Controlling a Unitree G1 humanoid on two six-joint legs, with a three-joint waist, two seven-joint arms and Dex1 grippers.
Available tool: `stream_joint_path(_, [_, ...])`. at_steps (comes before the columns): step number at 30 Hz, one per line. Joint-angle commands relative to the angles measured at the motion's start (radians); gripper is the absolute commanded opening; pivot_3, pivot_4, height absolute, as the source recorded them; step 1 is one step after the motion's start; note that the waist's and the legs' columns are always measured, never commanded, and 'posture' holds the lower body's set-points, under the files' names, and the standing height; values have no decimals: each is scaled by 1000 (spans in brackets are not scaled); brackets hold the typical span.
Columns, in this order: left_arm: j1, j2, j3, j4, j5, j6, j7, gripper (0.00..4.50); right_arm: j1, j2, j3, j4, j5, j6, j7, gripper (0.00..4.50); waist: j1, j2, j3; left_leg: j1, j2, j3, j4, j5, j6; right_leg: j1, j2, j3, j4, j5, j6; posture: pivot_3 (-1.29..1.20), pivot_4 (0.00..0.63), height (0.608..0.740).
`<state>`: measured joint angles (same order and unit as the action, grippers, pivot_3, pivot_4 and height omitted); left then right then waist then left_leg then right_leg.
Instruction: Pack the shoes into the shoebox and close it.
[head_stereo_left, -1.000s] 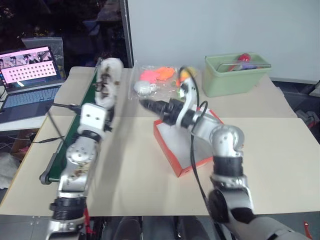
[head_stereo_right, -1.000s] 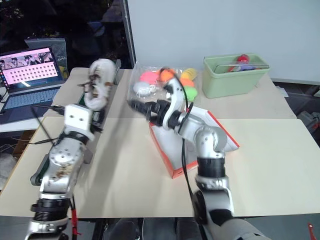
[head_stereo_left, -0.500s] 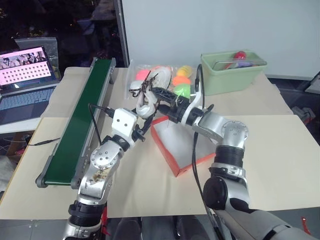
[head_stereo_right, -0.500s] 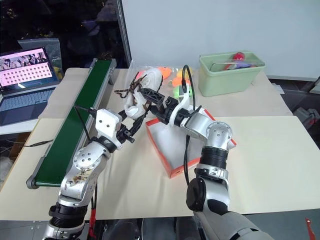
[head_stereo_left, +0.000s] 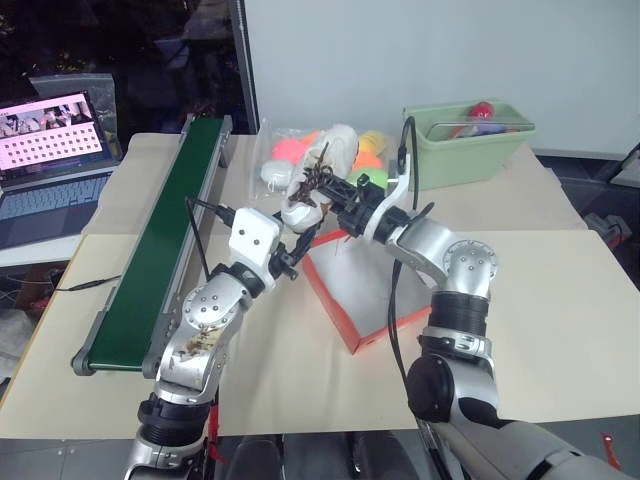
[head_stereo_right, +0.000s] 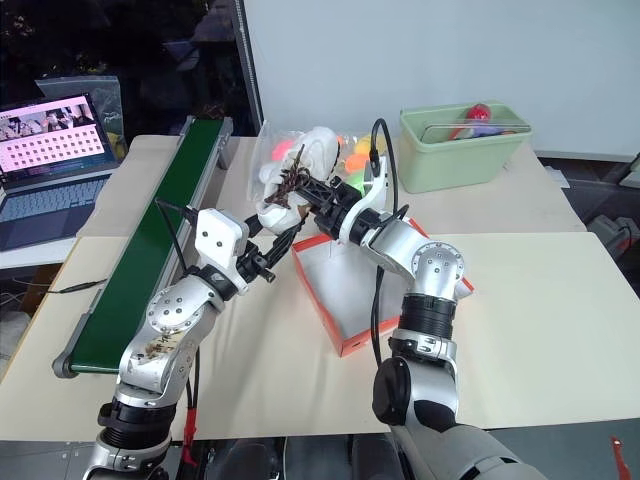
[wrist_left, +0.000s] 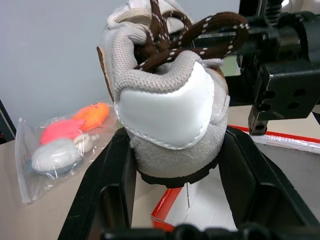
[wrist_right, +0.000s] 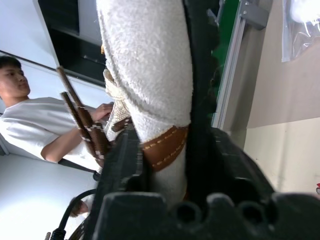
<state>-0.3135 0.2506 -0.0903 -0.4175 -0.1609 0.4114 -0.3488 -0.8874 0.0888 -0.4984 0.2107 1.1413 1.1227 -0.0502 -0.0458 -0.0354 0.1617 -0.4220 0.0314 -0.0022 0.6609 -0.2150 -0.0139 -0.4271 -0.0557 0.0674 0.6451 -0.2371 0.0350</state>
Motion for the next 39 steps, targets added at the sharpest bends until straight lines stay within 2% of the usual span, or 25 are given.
stream_joint_path(1, [-12, -2, -27, -28, -13, 29, -17, 2058, -7, 72, 25, -84, 113, -15, 7, 1045, 0, 0, 0, 0, 0, 0, 0, 0, 0, 0, 0, 0, 0, 0, 0, 0, 150, 729])
stream_joint_path(2, [-11, 2, -34, -29, -5, 31, -19, 2058, -6, 79, 23, -90, 131, -23, -2, 1045, 0, 0, 0, 0, 0, 0, 0, 0, 0, 0, 0, 0, 0, 0, 0, 0, 150, 729])
stream_joint_path(8, [-2, 38, -69, -39, 23, 4, -53, 4303, -4, 107, -1, -113, 186, -155, -80, 1034, 0, 0, 0, 0, 0, 0, 0, 0, 0, 0, 0, 0, -1, 0, 0, 0, 150, 729])
stream_joint_path(9, [-1, 38, -69, -40, 21, 2, -53, 4438, -5, 103, -1, -111, 195, -180, -92, 1034, 0, 0, 0, 0, 0, 0, 0, 0, 0, 0, 0, 0, -1, 0, 0, 0, 150, 729])
stream_joint_path(12, [21, 47, -46, -66, -5, 11, -62, 4438, -33, 31, -44, -61, 169, -300, -145, 1034, 1, 0, 0, 0, 0, 0, 0, 0, 0, 0, 0, 0, -2, 0, 0, 0, 150, 729])
stream_joint_path(14, [47, 65, -34, -77, -7, 12, -68, 4438, -33, -112, 17, -77, 66, -285, -105, 1034, 1, 1, 1, 0, 0, 0, 0, 0, 0, 1, 0, 0, -1, 0, 0, 0, 150, 729])
stream_joint_path(15, [61, 82, -30, -79, -4, 8, -79, 4438, -36, -214, 85, -91, -3, -224, -71, 1034, 2, 4, 2, 0, 0, 0, 0, 0, 0, 0, 0, 0, -1, 0, 0, 0, 150, 729])
stream_joint_path(18, [75, 107, -27, -72, -3, -7, -94, 4438, -72, -458, 240, -48, -65, 108, -72, 1034, 6, 7, 5, -1, -2, 1, 0, 0, 0, 0, -1, 0, -3, 0, 1, 0, 150, 729])
stream_joint_path(21, [73, 106, -36, -62, -2, -18, -95, 4438, -98, -561, 312, -23, -94, 252, -10, 1034, -1, 7, 5, -1, 0, 1, 0, 0, 0, 0, 0, 1, -4, 0, 1, 0, 150, 729])
stream_joint_path(24, [66, 100, -52, -31, 5, -44, -110, 4438, -99, -670, 458, 13, -169, 386, 98, 1034, -2, 7, 5, 0, 0, 1, -1, 0, 0, 0, 1, 2, -3, 0, 0, 0, 150, 729])
stream_joint_path(27, [66, 88, -67, -24, 9, -55, -111, 4438, -93, -736, 586, 16, -232, 417, 213, 1034, 3, 7, 5, 1, 0, 1, 0, 0, 1, 1, 1, 2, -3, 0, 0, 0, 150, 729])
stream_joint_path(29, [68, 80, -74, -22, 9, -60, -107, 4438, -86, -781, 717, 18, -304, 381, 312, 1034, 3, 7, 5, 0, -1, 1, 0, 0, 1, 1, 0, 2, -4, 0, 1, 0, 150, 729])
stream_joint_path(32, [75, 72, -80, -27, 11, -60, -101, 4438, -90, -810, 848, 48, -404, 305, 441, 1034, 3, 7, 5, 0, -1, 1, 0, 0, 1, 1, 0, 2, -5, 0, 1, 0, 150, 729])
stream_joint_path(39, [99, 70, -75, -52, 13, -52, -88, 4438, -152, -751, 1018, 233, -634, 111, 644, 1034, 1, 7, 5, 1, -1, 1, 1, 0, 1, 1, 0, 2, -3, 0, 1, 0, 150, 729])
